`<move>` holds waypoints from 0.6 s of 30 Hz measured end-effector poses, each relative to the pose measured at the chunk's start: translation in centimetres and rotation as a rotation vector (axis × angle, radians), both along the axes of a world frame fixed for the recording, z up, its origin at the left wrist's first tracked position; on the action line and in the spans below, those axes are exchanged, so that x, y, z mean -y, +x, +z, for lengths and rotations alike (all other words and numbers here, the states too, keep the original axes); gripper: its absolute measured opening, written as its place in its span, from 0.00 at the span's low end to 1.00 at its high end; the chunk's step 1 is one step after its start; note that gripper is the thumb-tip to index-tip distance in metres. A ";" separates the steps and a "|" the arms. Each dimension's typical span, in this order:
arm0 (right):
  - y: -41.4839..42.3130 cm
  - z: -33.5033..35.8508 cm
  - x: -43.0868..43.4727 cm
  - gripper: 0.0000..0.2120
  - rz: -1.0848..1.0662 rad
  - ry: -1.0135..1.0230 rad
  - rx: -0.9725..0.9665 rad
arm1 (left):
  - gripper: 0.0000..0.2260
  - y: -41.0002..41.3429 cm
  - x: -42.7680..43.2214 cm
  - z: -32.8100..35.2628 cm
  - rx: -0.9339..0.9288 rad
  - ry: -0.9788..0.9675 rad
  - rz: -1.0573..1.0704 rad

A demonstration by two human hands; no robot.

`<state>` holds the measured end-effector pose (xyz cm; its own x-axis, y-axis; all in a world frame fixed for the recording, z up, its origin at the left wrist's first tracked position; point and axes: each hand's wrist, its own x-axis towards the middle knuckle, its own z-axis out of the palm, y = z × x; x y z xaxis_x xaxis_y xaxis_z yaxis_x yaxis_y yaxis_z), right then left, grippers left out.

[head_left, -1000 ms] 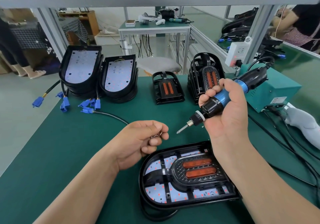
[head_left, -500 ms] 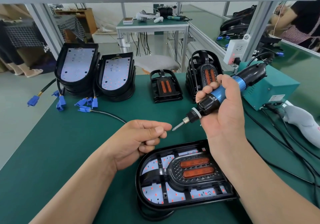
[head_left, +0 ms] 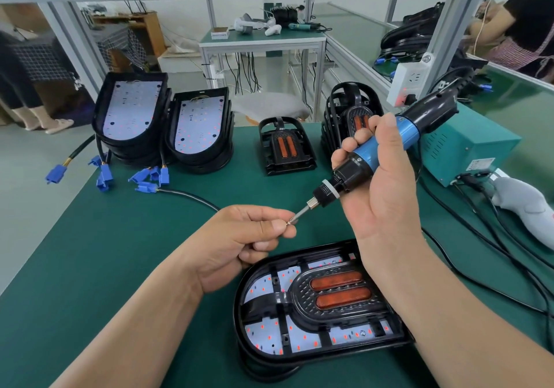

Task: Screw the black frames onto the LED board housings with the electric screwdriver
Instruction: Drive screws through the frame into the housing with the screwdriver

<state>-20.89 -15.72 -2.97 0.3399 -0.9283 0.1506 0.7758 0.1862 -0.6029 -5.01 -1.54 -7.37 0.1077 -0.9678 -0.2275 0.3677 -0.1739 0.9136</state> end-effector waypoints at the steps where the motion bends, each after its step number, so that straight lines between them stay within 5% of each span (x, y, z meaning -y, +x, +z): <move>1: 0.0 0.1 -0.1 0.11 0.003 -0.009 -0.005 | 0.10 0.0 0.0 0.0 0.004 0.005 0.004; 18: -0.1 0.7 -1.2 0.14 -0.028 -0.066 -0.082 | 0.08 -0.4 0.0 0.2 0.028 0.018 0.028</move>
<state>-20.96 -14.53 -2.25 0.3275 -0.9266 0.1849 0.7278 0.1226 -0.6747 -5.43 -1.53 -7.16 0.1409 -0.9602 -0.2411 0.3469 -0.1802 0.9204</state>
